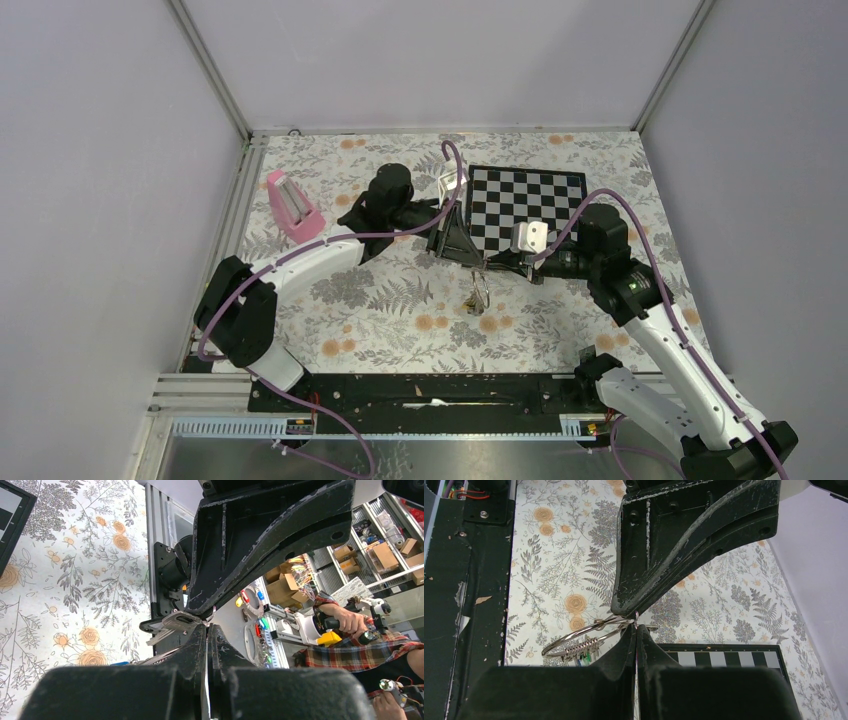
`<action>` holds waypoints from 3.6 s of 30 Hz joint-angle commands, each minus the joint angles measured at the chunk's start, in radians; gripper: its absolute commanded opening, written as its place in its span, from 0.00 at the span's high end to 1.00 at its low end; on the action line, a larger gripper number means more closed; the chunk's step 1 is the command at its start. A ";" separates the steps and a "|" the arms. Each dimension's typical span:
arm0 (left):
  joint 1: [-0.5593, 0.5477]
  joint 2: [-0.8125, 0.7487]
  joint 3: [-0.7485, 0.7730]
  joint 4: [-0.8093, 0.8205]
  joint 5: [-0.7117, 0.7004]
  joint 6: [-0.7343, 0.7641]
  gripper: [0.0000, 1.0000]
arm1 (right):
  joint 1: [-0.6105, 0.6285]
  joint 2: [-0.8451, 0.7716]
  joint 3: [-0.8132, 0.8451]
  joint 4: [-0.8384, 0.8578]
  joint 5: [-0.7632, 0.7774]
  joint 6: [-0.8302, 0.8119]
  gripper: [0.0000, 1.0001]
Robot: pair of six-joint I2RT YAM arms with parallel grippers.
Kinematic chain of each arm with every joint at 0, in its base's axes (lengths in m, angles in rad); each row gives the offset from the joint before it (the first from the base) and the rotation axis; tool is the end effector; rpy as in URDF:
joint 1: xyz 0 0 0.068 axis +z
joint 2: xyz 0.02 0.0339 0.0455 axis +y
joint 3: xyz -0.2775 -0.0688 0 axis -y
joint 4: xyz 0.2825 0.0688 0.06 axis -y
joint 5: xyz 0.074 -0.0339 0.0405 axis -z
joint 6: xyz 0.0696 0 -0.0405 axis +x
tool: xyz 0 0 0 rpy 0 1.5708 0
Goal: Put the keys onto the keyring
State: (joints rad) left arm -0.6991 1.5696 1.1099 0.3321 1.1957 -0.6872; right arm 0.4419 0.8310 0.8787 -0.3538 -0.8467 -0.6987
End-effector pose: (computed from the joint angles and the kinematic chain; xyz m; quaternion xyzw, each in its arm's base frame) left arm 0.2631 -0.3058 0.3068 0.3755 0.6183 -0.6739 0.1500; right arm 0.1827 0.1441 0.3557 -0.6014 0.4880 0.2597 0.5769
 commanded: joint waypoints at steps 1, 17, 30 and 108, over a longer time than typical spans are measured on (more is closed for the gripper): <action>-0.022 -0.058 0.047 -0.046 0.021 0.090 1.00 | -0.007 -0.012 0.004 0.052 0.031 -0.022 1.00; -0.016 -0.074 0.166 -0.355 -0.049 0.344 1.00 | -0.011 -0.011 -0.035 0.040 0.043 -0.074 0.99; -0.015 -0.063 0.175 -0.336 -0.077 0.302 1.00 | -0.011 0.020 -0.043 0.054 0.011 -0.057 0.98; -0.086 -0.012 0.088 -0.521 -0.222 0.836 1.00 | -0.008 -0.022 0.064 -0.051 0.194 -0.016 1.00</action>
State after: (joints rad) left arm -0.7822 1.5501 1.1145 -0.0853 0.9333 0.0551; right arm 0.4427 0.8368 0.9188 -0.4599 -0.6872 -0.7242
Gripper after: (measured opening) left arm 0.034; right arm 0.013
